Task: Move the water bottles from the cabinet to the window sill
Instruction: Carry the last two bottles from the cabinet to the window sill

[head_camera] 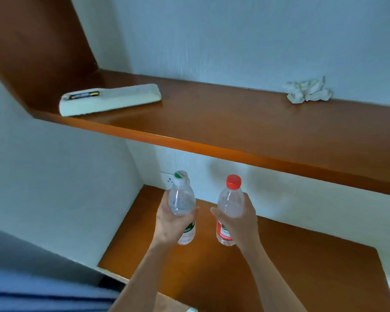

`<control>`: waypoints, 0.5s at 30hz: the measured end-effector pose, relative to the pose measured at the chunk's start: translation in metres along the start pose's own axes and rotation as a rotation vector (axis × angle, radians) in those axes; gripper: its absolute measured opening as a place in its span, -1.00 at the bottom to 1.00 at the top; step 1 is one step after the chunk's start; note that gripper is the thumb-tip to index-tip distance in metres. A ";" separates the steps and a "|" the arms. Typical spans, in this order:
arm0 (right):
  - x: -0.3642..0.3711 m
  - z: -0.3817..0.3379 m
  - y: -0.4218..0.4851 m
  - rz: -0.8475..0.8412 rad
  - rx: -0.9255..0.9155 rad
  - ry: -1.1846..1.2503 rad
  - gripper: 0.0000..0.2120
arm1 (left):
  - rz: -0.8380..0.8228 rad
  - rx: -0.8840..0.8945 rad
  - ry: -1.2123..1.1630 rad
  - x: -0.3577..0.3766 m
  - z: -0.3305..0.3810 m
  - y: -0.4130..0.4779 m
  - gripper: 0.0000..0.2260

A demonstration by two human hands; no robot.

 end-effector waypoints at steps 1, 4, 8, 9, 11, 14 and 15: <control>0.008 -0.005 -0.002 -0.062 0.002 0.023 -0.35 | 0.034 -0.008 -0.005 -0.008 0.000 -0.006 -0.44; 0.035 -0.022 -0.011 -0.250 -0.047 0.064 -0.40 | 0.179 -0.017 -0.014 -0.037 0.003 -0.030 -0.45; 0.075 -0.040 -0.039 -0.460 -0.099 0.090 -0.24 | 0.389 -0.058 -0.005 -0.085 -0.003 -0.078 -0.39; 0.086 -0.045 -0.050 -0.518 -0.112 0.091 -0.20 | 0.454 -0.078 -0.002 -0.098 -0.006 -0.094 -0.40; 0.108 -0.053 -0.077 -0.647 -0.166 0.111 -0.28 | 0.584 -0.115 0.002 -0.123 -0.009 -0.129 -0.46; 0.141 -0.061 -0.126 -0.819 -0.253 0.116 -0.34 | 0.771 -0.168 -0.019 -0.153 -0.018 -0.189 -0.56; 0.151 -0.063 -0.143 -0.875 -0.272 0.117 -0.36 | 0.838 -0.198 -0.032 -0.162 -0.022 -0.211 -0.58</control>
Point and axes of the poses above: each hand's wrist, its own y-axis towards the middle knuckle, its own x-axis out of the palm, z = x × y, the point moved 5 cm from there along y, towards the middle knuckle, and after that the axes turned 2 degrees about z, right-handed, at the moved point
